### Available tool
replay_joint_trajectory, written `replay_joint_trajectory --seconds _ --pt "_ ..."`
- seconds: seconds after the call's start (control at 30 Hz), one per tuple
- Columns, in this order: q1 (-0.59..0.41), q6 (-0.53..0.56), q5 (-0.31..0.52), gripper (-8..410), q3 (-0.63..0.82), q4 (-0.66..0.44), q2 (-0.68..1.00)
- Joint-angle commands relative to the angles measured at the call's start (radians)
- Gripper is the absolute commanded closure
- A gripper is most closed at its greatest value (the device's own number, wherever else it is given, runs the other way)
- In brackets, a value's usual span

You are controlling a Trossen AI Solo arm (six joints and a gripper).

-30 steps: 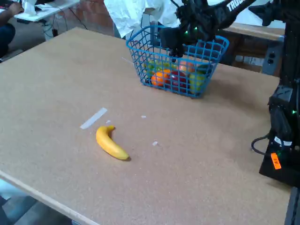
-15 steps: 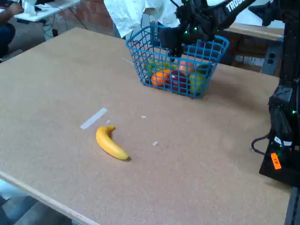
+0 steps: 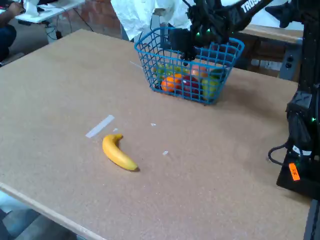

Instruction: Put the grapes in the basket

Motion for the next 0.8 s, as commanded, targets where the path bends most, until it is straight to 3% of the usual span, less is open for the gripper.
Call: replay_joint_trajectory --seconds 0.0,0.3,0.77 --pt "0.0 0.001 -0.002 232 0.002 0.009 -0.001" --pt "0.0 0.027 -0.026 230 0.002 0.011 -0.001" --pt "0.0 0.019 -0.013 145 0.002 0.018 -0.001"
